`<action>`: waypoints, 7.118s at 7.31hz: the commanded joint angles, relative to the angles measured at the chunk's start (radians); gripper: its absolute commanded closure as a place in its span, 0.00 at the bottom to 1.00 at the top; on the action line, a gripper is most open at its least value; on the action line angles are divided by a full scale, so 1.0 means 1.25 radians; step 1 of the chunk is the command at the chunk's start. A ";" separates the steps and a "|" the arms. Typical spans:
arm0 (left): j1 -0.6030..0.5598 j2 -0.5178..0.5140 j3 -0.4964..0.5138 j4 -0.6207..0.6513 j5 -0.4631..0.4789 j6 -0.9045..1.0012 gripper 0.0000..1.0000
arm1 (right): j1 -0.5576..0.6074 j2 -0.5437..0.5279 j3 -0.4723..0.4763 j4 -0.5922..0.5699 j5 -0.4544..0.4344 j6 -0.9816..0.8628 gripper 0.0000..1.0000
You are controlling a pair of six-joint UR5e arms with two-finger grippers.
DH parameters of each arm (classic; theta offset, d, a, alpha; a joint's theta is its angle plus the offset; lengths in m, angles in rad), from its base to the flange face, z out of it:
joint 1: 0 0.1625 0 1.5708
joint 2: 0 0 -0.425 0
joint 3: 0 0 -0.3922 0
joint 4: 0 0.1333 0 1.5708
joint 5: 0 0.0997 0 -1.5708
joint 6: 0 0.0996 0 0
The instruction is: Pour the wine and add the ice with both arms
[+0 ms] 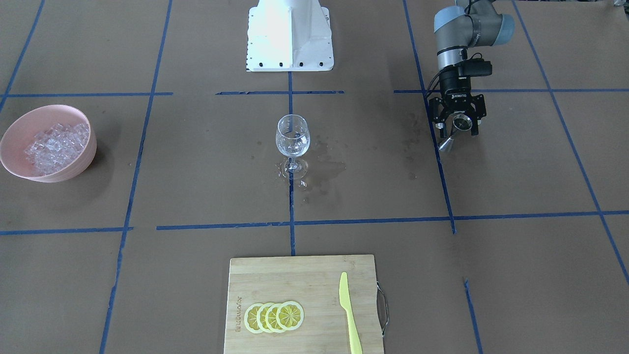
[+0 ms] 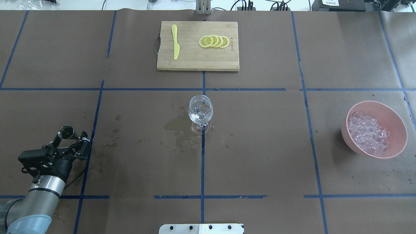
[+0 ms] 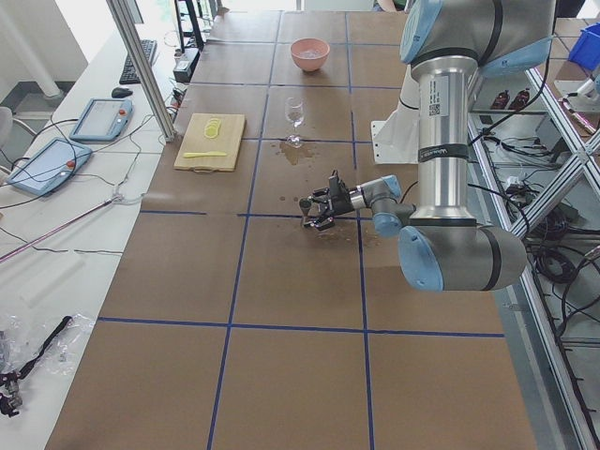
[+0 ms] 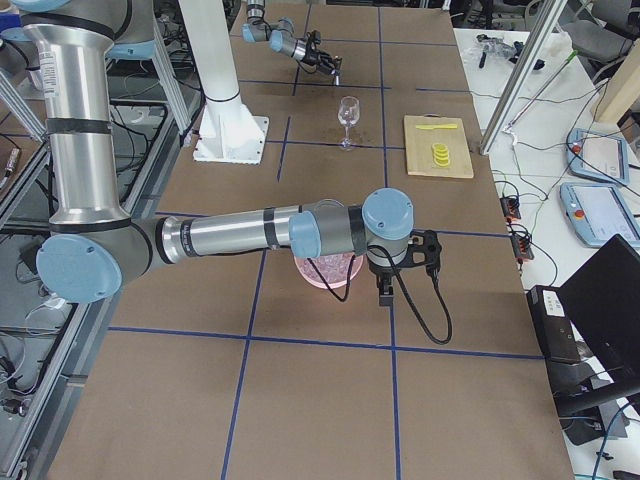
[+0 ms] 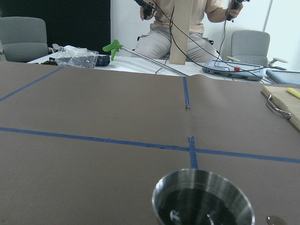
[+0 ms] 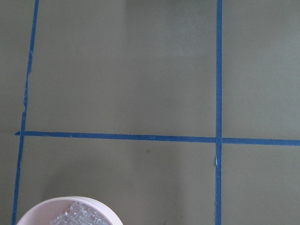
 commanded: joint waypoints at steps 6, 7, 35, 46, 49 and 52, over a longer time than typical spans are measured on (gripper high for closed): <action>0.013 -0.018 0.035 0.001 0.029 -0.001 0.42 | 0.000 -0.001 -0.001 -0.002 0.000 0.000 0.00; 0.013 -0.022 0.041 0.001 0.029 -0.001 0.45 | 0.000 -0.002 -0.004 -0.001 0.000 -0.001 0.00; -0.058 -0.306 -0.177 0.010 0.022 0.458 1.00 | 0.000 -0.012 -0.001 0.004 0.009 0.000 0.00; -0.086 -0.461 -0.153 0.174 -0.111 0.677 1.00 | -0.095 -0.030 0.179 0.006 0.001 0.277 0.00; -0.082 -0.511 -0.151 0.293 -0.155 0.677 1.00 | -0.188 -0.041 0.244 0.084 -0.034 0.455 0.00; -0.081 -0.520 -0.126 0.293 -0.154 0.749 1.00 | -0.242 -0.084 0.246 0.177 -0.096 0.502 0.00</action>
